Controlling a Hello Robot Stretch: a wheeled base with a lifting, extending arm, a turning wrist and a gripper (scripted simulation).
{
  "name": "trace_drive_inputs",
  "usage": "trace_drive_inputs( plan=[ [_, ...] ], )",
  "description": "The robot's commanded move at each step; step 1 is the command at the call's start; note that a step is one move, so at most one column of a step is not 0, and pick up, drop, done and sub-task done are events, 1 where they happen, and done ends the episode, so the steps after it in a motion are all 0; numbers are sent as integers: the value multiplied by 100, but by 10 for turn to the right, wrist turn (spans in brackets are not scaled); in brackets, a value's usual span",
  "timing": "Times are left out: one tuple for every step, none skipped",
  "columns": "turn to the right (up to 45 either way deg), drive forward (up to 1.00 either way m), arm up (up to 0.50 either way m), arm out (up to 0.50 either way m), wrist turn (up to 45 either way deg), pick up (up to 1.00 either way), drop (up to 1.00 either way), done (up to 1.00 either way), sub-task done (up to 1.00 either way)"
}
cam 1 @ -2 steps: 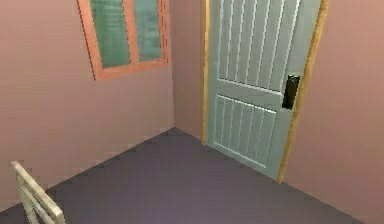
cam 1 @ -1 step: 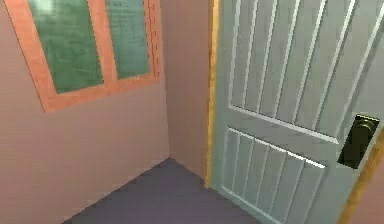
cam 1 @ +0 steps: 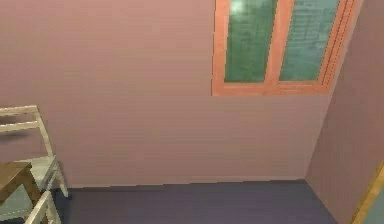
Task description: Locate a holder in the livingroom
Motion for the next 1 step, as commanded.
trace_drive_inputs(
  plan=[
    [-90, 0, 0, 0, 0, 0, 0, 0, 0]
  ],
)
